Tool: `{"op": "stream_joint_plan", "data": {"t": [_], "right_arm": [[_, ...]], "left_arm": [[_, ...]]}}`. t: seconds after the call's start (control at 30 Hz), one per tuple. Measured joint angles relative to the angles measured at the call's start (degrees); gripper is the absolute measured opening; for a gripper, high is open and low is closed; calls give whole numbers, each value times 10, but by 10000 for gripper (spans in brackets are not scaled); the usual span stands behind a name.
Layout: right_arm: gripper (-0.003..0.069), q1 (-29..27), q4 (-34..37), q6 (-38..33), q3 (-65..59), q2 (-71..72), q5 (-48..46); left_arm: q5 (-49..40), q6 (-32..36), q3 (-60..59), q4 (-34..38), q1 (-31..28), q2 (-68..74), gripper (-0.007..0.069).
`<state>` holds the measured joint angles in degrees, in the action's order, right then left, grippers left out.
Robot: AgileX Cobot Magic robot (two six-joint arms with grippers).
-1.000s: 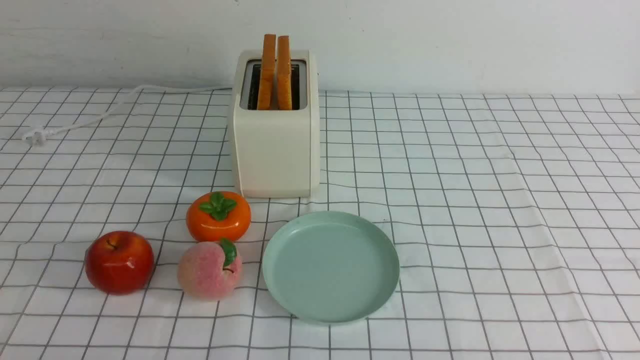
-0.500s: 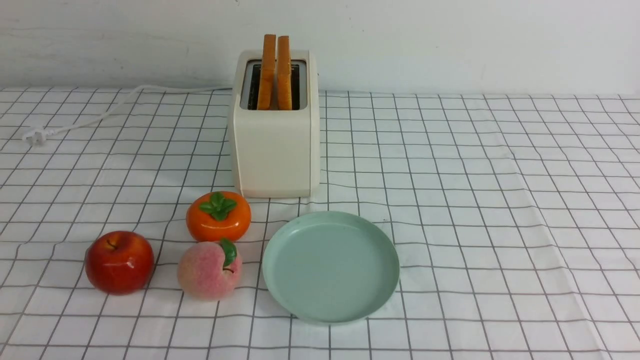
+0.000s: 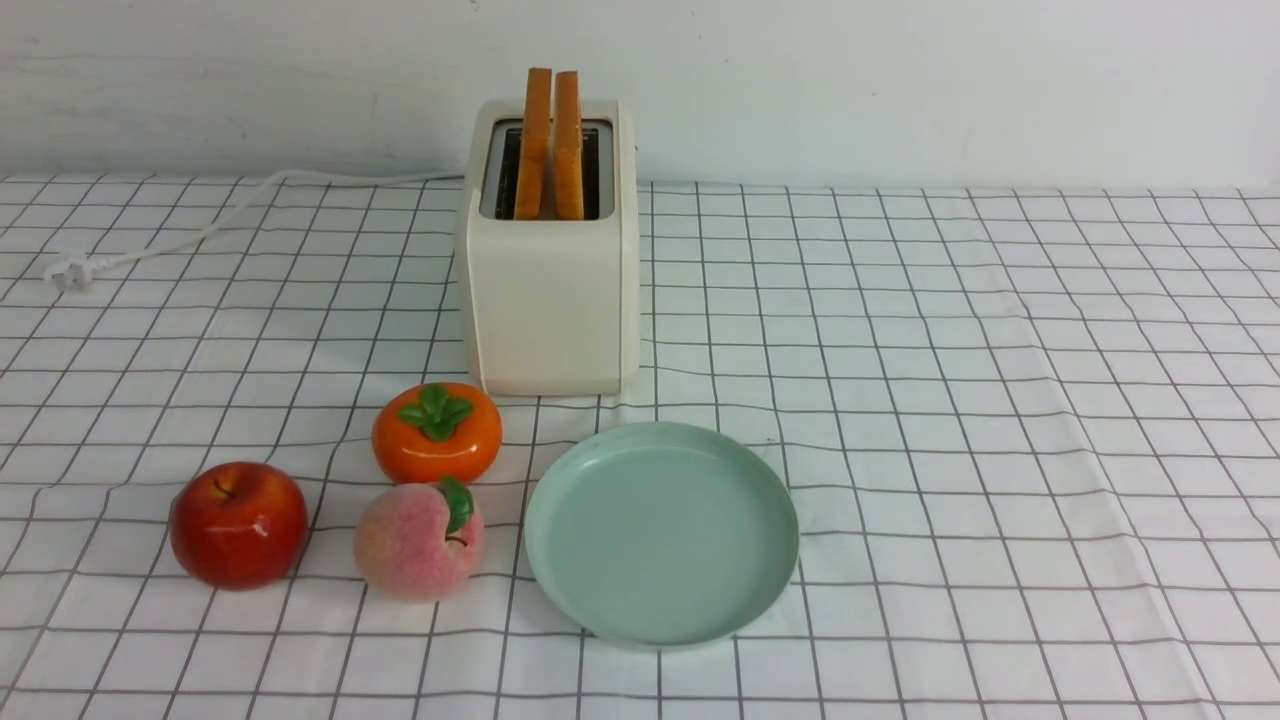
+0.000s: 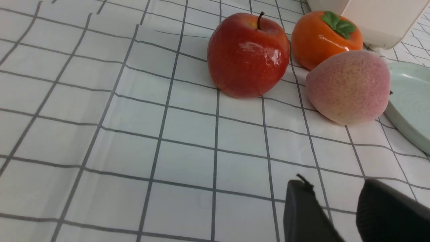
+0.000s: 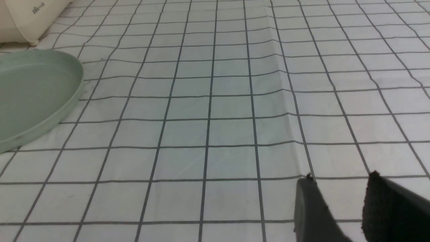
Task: Take toasted bread from bread machine on white checkered table place on plate.
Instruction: 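Reach for a toast slice standing in the toaster with the left gripper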
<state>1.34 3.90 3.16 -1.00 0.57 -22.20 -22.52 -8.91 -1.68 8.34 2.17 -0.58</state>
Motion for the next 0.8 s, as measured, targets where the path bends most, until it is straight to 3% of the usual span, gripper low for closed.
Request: {"op": "stream_joint_plan", "data": {"t": [0.47, 0.8], "right_arm": [[239, 0, 0, 0, 0, 0, 0], [239, 0, 0, 0, 0, 0, 0]], "left_arm": [[87, 1, 0, 5, 0, 0, 237], [157, 1, 0, 90, 0, 0, 237]]}}
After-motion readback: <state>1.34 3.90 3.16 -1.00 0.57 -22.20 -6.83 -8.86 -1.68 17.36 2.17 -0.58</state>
